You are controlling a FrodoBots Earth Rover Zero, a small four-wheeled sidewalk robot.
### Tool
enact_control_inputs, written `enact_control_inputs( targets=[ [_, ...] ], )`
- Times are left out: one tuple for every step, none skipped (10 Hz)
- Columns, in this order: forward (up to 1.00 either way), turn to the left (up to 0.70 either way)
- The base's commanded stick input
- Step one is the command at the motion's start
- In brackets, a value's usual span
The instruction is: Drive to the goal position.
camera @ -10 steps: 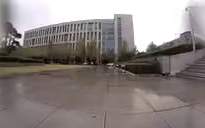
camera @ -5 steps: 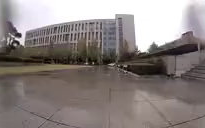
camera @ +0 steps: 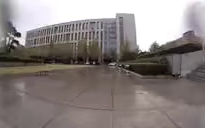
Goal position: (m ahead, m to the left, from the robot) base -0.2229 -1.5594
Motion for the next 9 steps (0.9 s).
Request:
enact_control_inputs(
  targets=[
    [0.70,0.00],
    [0.70,0.00],
    [0.70,0.00],
    [0.70,0.00],
    [0.70,0.00],
    [0.70,0.00],
    [0.70,0.00],
    [0.70,0.00],
    [0.70,0.00]
  ],
)
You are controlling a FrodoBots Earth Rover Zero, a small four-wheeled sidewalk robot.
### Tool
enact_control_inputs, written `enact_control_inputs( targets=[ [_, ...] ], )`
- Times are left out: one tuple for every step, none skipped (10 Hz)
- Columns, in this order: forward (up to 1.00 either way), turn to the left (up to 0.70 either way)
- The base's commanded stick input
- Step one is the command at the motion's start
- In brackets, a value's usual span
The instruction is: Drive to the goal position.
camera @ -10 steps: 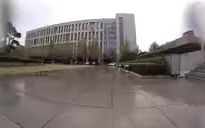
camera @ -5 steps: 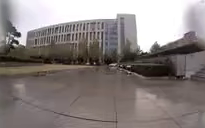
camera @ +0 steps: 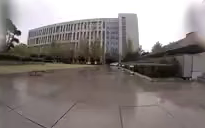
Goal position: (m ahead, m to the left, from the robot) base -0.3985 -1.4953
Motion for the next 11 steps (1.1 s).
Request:
enact_control_inputs(
  targets=[
    [0.70,0.00],
    [0.70,0.00],
    [0.70,0.00],
    [0.70,0.00],
    [0.70,-0.02],
    [0.70,-0.25],
    [0.70,-0.27],
    [0.70,-0.27],
    [0.70,-0.27],
    [0.70,-0.27],
    [0.70,-0.27]
  ],
)
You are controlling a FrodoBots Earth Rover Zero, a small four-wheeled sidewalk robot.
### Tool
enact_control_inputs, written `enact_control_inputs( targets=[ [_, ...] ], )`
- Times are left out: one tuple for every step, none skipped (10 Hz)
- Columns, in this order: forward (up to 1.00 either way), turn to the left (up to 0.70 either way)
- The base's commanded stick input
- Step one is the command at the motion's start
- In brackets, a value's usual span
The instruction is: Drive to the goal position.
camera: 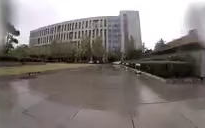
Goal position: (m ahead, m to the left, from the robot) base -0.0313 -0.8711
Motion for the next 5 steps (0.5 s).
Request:
enact_control_inputs(
  targets=[
    [0.70,-0.27],
    [0.70,-0.27],
    [0.70,-0.27],
    [0.70,-0.27],
    [0.70,-0.27]
  ],
)
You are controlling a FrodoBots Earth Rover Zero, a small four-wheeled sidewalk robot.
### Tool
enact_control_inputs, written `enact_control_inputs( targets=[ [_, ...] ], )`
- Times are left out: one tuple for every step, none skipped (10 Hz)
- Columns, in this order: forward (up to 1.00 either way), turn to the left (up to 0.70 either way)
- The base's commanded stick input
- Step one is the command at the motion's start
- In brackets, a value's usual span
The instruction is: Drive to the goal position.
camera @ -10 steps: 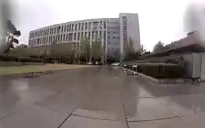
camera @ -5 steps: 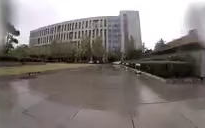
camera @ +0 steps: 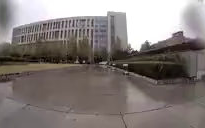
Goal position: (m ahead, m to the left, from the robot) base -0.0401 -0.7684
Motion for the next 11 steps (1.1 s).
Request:
enact_control_inputs(
  targets=[
    [0.70,-0.27],
    [0.70,-0.12],
    [0.70,0.00],
    [0.70,0.00],
    [0.70,0.00],
    [0.70,0.00],
    [0.70,0.00],
    [0.70,0.00],
    [0.70,0.19],
    [0.70,0.27],
    [0.70,0.27]
  ],
)
